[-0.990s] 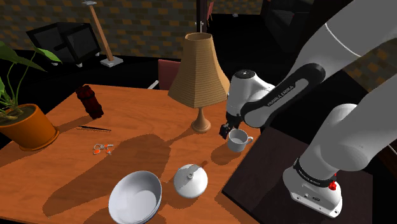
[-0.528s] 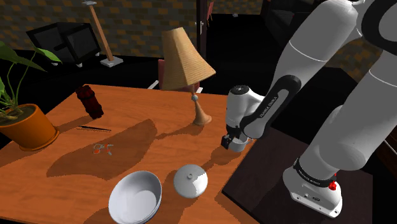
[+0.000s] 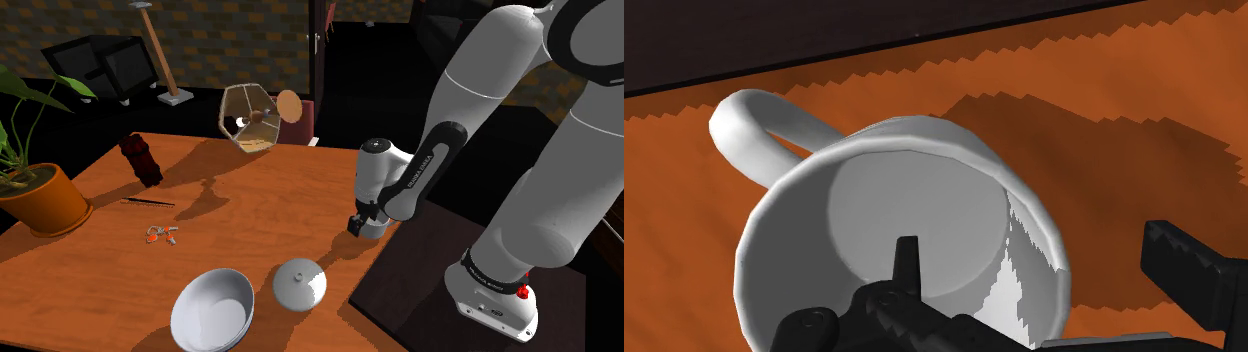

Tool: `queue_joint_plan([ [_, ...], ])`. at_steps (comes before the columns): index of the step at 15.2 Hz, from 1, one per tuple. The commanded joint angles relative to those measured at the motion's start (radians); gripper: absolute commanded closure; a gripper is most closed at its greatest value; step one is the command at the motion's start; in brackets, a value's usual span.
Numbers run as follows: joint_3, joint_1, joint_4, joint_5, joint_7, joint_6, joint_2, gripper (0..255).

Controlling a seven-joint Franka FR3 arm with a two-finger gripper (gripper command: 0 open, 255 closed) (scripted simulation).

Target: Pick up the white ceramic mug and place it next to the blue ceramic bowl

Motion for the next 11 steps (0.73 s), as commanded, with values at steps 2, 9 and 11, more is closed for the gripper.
queue_joint_plan([
  [2, 0.000, 0.000, 0.000, 0.000, 0.000, 0.000, 0.000, 255],
  [9, 0.000, 0.000, 0.000, 0.000, 0.000, 0.000, 0.000, 255],
  [11, 0.000, 0.000, 0.000, 0.000, 0.000, 0.000, 0.000, 255],
])
